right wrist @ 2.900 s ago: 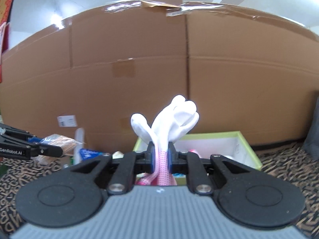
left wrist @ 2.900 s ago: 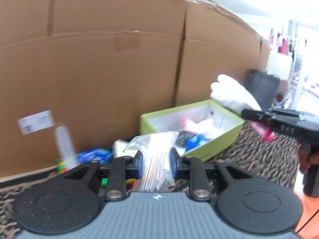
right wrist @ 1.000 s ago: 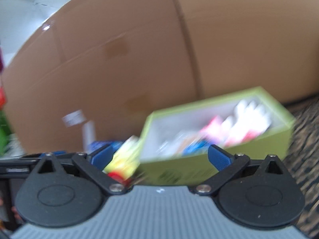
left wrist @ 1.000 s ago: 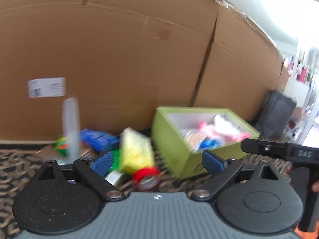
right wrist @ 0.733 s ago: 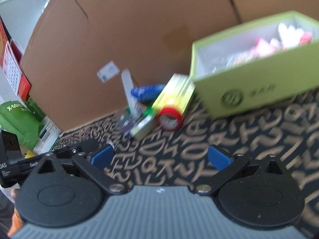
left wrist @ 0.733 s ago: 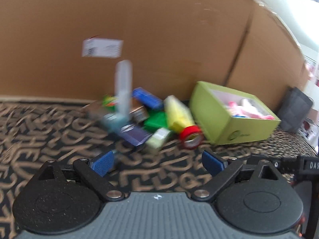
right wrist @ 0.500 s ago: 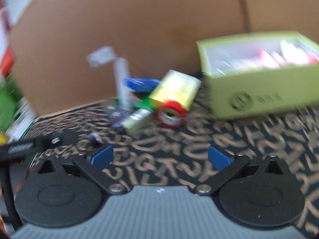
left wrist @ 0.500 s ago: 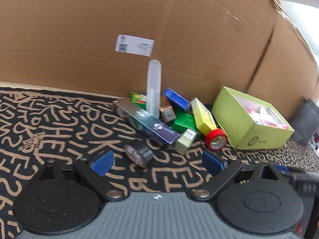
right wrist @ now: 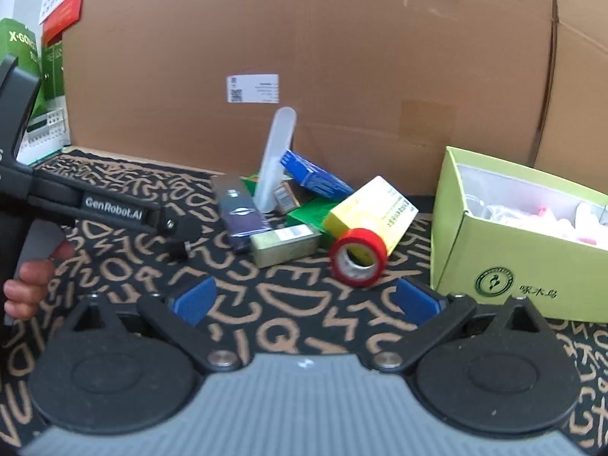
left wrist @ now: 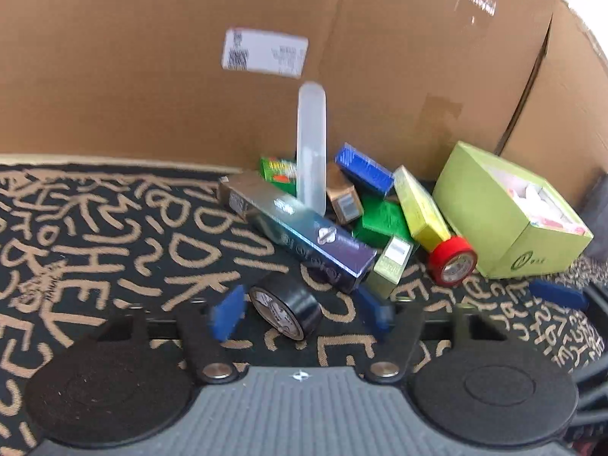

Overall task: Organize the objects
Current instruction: 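Move both tools back over the pile, then grasp the black tape roll with the left tool while the right tool grasps the red tape roll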

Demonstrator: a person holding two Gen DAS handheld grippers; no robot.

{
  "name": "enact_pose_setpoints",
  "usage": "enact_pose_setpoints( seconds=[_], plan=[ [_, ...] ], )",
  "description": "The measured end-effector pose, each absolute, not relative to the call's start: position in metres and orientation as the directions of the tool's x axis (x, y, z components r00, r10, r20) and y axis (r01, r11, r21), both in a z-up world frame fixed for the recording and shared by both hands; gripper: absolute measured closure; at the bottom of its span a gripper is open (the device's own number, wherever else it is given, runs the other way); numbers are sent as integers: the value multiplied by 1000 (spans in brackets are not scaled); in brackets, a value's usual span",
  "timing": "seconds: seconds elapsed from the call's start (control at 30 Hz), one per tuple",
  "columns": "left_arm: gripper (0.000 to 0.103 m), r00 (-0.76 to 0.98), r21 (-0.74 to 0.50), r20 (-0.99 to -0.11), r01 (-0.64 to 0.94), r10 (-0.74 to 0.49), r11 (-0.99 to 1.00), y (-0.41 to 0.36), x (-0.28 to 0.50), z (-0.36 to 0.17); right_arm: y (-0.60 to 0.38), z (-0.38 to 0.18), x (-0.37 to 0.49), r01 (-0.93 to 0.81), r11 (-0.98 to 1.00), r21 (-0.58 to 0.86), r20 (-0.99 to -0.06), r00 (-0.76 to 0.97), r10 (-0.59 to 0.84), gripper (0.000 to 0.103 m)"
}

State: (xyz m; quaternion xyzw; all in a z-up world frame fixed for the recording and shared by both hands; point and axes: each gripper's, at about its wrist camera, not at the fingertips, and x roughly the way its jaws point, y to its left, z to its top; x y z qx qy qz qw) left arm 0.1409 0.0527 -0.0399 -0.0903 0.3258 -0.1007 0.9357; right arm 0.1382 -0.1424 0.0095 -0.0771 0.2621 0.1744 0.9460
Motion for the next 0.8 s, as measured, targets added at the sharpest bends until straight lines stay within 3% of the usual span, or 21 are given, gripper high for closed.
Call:
enact_pose_setpoints(
  seconds=[0.03, 0.13, 0.2, 0.33, 0.4, 0.47, 0.53, 0.8],
  plan=[
    [76, 752, -230, -607, 143, -257, 963, 52, 144, -43, -144, 8, 144, -358, 932, -64, -525, 806, 273, 0],
    [78, 751, -222, -604, 162, -266, 962, 54, 138, -46, -148, 4, 165, -295, 953, -75, -547, 811, 208, 1],
    [78, 752, -223, -598, 176, -277, 959, 55, 132, -45, -151, 1, 178, -283, 957, -58, -550, 810, 206, 17],
    [78, 753, -206, -601, 177, -267, 962, 55, 130, -44, -147, -4, 199, -290, 956, -52, -548, 808, 215, 29],
    [78, 755, -209, -601, 171, -264, 963, 55, 130, -43, -142, -8, 207, -270, 960, -79, -551, 814, 184, 40],
    [78, 756, -211, -602, 161, -258, 964, 55, 131, -43, -140, -12, 212, -268, 961, -73, -557, 810, 183, 44],
    [78, 751, -209, -606, 165, -260, 964, 54, 133, -44, -142, -15, 214, -269, 962, -53, -558, 806, 194, 56],
    [82, 746, -183, -608, 204, -274, 962, 48, 134, -45, -151, -7, 177, -310, 949, -53, -538, 810, 235, 55]
  ],
)
